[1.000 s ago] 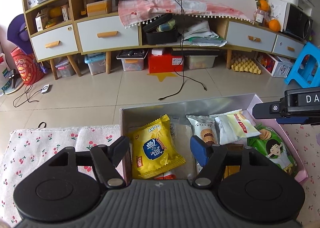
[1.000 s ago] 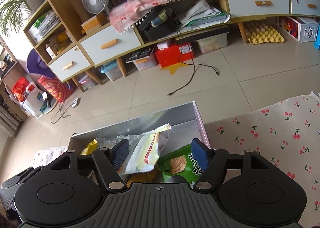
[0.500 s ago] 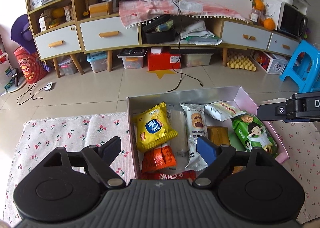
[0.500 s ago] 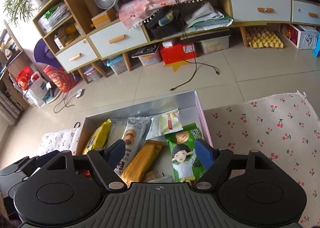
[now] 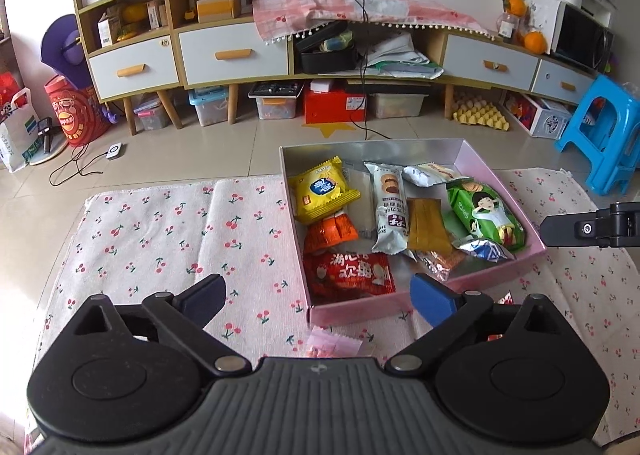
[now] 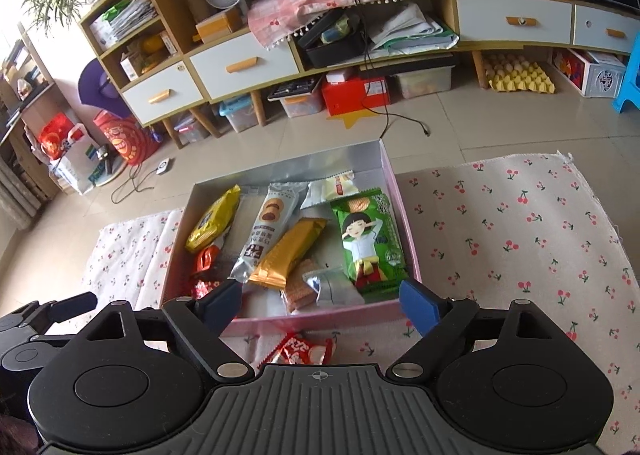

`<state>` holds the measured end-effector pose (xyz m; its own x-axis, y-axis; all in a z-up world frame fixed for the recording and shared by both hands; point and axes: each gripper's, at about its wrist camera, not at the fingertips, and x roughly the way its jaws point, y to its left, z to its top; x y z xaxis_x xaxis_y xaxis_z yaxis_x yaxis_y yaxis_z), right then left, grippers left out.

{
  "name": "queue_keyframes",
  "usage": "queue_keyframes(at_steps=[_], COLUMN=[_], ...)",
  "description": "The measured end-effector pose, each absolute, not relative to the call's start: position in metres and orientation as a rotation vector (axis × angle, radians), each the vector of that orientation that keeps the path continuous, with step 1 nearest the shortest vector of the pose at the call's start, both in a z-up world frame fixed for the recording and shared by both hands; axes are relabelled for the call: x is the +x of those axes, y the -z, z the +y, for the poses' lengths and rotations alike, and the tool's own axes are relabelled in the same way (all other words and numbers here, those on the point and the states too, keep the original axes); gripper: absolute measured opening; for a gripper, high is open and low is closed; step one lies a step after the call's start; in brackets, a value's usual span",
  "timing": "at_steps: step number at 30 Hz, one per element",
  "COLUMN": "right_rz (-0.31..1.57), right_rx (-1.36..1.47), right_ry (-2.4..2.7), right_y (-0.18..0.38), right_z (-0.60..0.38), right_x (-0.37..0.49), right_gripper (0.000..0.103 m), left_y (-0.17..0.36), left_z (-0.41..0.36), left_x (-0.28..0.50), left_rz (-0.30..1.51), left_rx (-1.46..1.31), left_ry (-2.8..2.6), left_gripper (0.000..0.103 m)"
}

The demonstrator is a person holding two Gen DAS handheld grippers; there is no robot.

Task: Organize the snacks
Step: 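Withdraw both tools from the box toward the remaining snacks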

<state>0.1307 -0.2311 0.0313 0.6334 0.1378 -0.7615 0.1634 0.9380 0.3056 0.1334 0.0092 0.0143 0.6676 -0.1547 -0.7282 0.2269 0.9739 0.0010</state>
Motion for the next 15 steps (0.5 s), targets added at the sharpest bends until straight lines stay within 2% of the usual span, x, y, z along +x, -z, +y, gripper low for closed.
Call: queue_keyframes(at_steps=[5,7,15], right_rz=[0.9,0.902,0.905], right_rx=[0.348,0.341,0.299], right_ry=[0.005,0.002,-0.008], right_y=[-0.032,-0.032,-0.026], right_z=[-0.222,-0.219,-0.205], right_x=[0.11,0.103,0.077], right_gripper=[0.089,0.093,0.094], left_y=[-0.014,-0.012,-0.006], left_z=[0.016,0.019,0.031], left_x=[0.117,0.109,0.088], left_rz=[0.826,0.834,0.86], left_rx=[0.09,0.083,0.066], left_ry=[0.196,0.19,0.177], left_gripper=[0.101,0.102,0.102])
